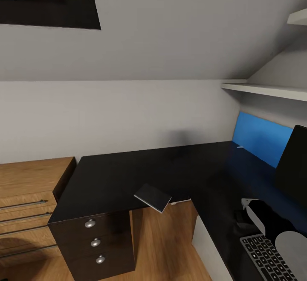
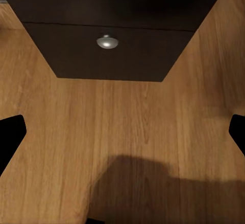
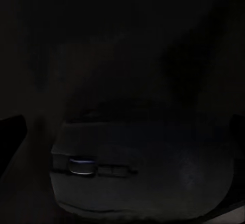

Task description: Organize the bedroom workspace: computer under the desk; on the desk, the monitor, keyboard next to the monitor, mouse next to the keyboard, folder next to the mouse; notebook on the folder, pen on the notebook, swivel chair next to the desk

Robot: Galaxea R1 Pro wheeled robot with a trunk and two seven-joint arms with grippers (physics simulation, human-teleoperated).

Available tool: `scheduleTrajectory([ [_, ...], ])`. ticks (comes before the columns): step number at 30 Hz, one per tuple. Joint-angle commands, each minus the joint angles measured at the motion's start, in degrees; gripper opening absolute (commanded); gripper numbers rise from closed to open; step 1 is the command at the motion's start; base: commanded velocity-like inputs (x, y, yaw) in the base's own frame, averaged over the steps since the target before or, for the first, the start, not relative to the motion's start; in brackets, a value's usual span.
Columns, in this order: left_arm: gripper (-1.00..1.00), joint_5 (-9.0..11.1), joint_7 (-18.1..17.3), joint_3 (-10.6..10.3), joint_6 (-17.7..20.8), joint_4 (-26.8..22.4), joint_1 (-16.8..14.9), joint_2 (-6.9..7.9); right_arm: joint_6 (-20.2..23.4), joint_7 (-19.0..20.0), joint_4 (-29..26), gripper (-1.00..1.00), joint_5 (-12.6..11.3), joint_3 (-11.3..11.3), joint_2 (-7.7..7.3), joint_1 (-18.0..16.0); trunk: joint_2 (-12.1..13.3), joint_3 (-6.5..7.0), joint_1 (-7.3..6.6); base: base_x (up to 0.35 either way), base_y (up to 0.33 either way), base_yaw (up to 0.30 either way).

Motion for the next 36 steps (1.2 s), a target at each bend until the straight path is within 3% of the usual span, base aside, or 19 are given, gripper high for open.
scheduleTrajectory([
  [1, 1.0, 0.56, 0.51, -0.16, 0.18, -0.14, 0.0, 0.07, 0.23, -0.24, -0.09, 1.0, -0.48, 0.46, -0.08, -0.03, -0.04, -0.06, 0.01, 0.0, 0.0, 0.0],
  [14, 1.0, 0.56, 0.55, -0.2, 0.18, -0.12, 0.0, 0.07, -0.14, -0.23, -0.9, 1.0, -0.47, 0.49, -0.08, -0.04, -0.04, -0.06, 0.01, 0.0, 0.0, 0.0],
  [24, 1.0, 0.55, 0.59, -0.16, 0.14, 0.8, 0.0, 0.07, -3.18, -0.72, -7.72, 1.0, -0.48, 0.42, 0.02, 0.02, -0.04, -0.06, 0.01, 0.0, 0.0, 0.0],
  [31, 1.0, 0.42, 0.58, -0.22, -0.34, 2.37, 0.0, 0.07, -5.12, -0.79, -11.83, 1.0, -0.49, 0.21, 2.48, 0.14, -0.04, -0.06, 0.01, 0.0, 0.0, 0.0],
  [36, 1.0, 0.42, 0.59, -0.29, -3.94, 3.52, 0.0, 0.07, -5.46, -0.78, -19.54, 1.0, -0.84, 0.19, 4.43, 1.9, -0.04, -0.06, 0.01, 0.0, 0.0, 0.0],
])
